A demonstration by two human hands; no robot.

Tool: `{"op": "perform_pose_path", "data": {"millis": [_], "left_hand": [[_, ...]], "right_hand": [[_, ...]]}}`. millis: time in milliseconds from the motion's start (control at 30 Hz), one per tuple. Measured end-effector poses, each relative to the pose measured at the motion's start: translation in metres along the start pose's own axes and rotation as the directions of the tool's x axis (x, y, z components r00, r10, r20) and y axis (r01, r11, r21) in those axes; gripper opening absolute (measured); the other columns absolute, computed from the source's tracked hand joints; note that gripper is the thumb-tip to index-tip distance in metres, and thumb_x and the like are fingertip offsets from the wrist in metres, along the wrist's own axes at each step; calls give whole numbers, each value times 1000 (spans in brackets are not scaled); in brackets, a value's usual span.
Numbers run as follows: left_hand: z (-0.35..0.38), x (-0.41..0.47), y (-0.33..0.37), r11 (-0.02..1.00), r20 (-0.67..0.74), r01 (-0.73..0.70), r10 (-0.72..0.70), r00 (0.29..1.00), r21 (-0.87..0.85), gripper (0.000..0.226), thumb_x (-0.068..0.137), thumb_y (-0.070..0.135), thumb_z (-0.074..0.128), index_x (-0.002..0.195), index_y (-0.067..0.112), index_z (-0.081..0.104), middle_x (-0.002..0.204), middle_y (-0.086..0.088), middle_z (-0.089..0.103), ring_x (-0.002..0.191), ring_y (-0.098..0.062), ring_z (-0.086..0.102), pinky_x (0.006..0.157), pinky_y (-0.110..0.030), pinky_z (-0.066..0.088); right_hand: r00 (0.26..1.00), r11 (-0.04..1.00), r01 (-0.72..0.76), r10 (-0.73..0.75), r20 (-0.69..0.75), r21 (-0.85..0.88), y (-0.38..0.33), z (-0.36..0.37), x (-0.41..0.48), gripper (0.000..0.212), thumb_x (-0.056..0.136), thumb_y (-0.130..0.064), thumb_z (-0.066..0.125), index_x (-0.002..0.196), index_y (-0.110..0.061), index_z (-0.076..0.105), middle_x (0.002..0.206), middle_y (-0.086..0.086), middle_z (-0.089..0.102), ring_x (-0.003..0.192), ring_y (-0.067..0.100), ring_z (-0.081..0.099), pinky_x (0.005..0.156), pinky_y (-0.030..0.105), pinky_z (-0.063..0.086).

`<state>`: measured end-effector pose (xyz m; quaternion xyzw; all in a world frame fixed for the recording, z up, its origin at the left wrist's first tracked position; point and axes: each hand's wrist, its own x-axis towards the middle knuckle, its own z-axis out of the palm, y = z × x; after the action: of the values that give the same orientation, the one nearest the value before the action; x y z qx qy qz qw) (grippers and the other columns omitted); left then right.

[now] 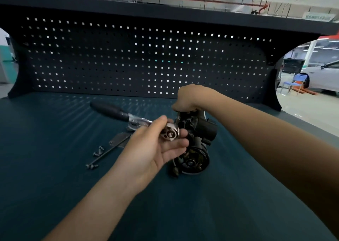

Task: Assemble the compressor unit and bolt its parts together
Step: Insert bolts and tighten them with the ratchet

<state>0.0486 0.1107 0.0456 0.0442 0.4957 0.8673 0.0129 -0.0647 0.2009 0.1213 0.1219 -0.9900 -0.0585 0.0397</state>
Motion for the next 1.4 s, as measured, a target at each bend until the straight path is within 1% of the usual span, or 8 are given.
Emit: {"op": "perform_pose_path", "data": {"millis": [233, 400, 500, 667, 900, 1100, 1233, 1400], "left_hand": [[-6, 6, -2, 452, 246, -352, 277, 929, 820, 18, 77, 49, 43, 86, 34, 48, 68, 2, 69, 60, -8, 65, 69, -35, 53], [1, 4, -5, 987, 3, -112, 113, 994, 115, 19, 97, 24, 40, 90, 12, 53, 66, -9, 70, 55, -15, 67, 54, -28, 57], [-5, 4, 2, 927, 11, 54, -54, 998, -372, 27, 95, 23, 42, 84, 3, 56, 72, -13, 71, 58, -14, 69, 49, -29, 55], [-7, 8, 8, 995, 3, -9, 9, 1000, 95, 27, 95, 23, 44, 83, 4, 59, 64, -8, 69, 51, -9, 63, 48, -21, 52], [-3, 4, 1, 66, 320, -378, 411, 854, 924, 27, 75, 52, 36, 73, 29, 50, 60, 8, 57, 57, -2, 55, 54, -14, 41], [0, 7, -1, 945, -37, -96, 113, 993, 312, 23, 94, 23, 45, 80, 11, 59, 71, -9, 70, 56, -12, 67, 57, -26, 58], [-6, 7, 10, 916, 102, 182, -155, 983, -357, 43, 71, 22, 59, 104, -4, 58, 69, -10, 68, 52, -12, 65, 45, -22, 53], [0, 16, 12, 981, 44, 181, -184, 982, 62, 32, 88, 28, 49, 93, -1, 63, 52, 1, 55, 38, -4, 48, 36, -15, 42]], "right_hand": [[1000, 1000, 4, -4, 4, 26, 1, -1, -5, 27, 83, -25, 56, 62, -12, 47, 60, 2, 50, 52, 16, 46, 49, 24, 35], [996, 999, 45, -47, 80, 17, 1, -7, -7, 35, 91, -17, 44, 58, -8, 44, 54, 6, 45, 44, 18, 40, 35, 17, 32], [993, 997, 51, -57, 107, 61, 0, -7, -4, 39, 94, -16, 41, 57, -7, 44, 52, 6, 44, 41, 18, 37, 26, 8, 21], [1000, 996, -6, 8, -16, 90, 2, 1, 1, 31, 88, -24, 47, 60, -11, 47, 60, 2, 49, 51, 16, 44, 50, 23, 36], [998, 988, 56, -56, -2, 141, 7, 2, -1, 34, 81, -24, 60, 54, -16, 41, 57, 0, 43, 56, 17, 43, 61, 28, 37], [999, 997, 30, -32, 38, 70, 3, -3, -6, 29, 87, -20, 50, 60, -11, 46, 56, 3, 47, 46, 17, 41, 40, 19, 31], [997, 991, 27, -37, 71, 132, 3, -5, -4, 37, 91, -21, 45, 57, -8, 46, 51, 5, 45, 41, 18, 38, 29, 11, 25], [999, 978, -18, 12, 33, 208, 3, 0, -2, 35, 88, -25, 52, 56, -9, 48, 51, 3, 47, 44, 17, 42, 38, 18, 32]]}}
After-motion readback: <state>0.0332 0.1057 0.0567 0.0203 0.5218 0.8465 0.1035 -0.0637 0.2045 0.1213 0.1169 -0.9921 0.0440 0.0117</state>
